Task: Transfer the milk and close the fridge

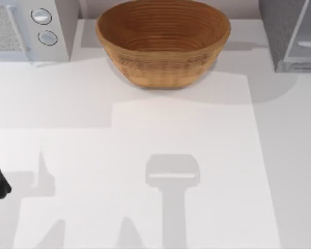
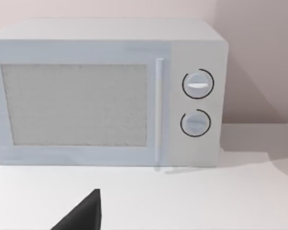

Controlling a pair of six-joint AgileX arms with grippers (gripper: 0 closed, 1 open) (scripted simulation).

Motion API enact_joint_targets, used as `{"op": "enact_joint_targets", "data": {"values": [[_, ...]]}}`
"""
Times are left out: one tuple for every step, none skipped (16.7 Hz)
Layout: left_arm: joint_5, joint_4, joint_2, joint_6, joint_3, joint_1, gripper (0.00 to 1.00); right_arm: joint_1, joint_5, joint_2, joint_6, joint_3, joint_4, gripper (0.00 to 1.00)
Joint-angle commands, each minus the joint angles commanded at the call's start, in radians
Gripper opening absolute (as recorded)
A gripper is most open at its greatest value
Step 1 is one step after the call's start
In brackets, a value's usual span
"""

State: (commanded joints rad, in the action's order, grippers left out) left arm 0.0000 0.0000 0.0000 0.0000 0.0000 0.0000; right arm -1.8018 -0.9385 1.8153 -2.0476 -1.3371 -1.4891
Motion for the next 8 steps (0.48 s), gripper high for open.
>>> {"op": "enact_joint_targets", "data": {"values": [[0.000, 0.000, 0.000, 0.000, 0.000, 0.000, 1.00, -0.008, -0.004, 0.009, -0.008, -0.002, 0.001, 1.00], [0.000, 0.000, 0.000, 0.000, 0.000, 0.000, 1.00, -0.008, -0.004, 0.009, -0.008, -0.002, 0.001, 1.00], [0.000, 0.000, 0.000, 0.000, 0.000, 0.000, 1.00, -0.008, -0.004, 0.009, -0.008, -0.002, 0.001, 1.00], [0.000, 0.000, 0.000, 0.000, 0.000, 0.000, 1.00, -0.008, -0.004, 0.009, -0.008, -0.002, 0.001, 1.00], [0.000, 0.000, 0.000, 0.000, 0.000, 0.000, 1.00, -0.004, -0.003, 0.006, -0.007, 0.001, 0.000, 1.00], [0.000, 0.000, 0.000, 0.000, 0.000, 0.000, 1.00, -0.003, -0.003, 0.006, -0.006, 0.001, 0.001, 1.00], [0.000, 0.000, 0.000, 0.000, 0.000, 0.000, 1.00, 0.008, -0.001, 0.008, 0.005, 0.001, 0.011, 1.00], [0.000, 0.000, 0.000, 0.000, 0.000, 0.000, 1.00, 0.028, 0.002, 0.012, 0.027, 0.000, 0.030, 1.00]]}}
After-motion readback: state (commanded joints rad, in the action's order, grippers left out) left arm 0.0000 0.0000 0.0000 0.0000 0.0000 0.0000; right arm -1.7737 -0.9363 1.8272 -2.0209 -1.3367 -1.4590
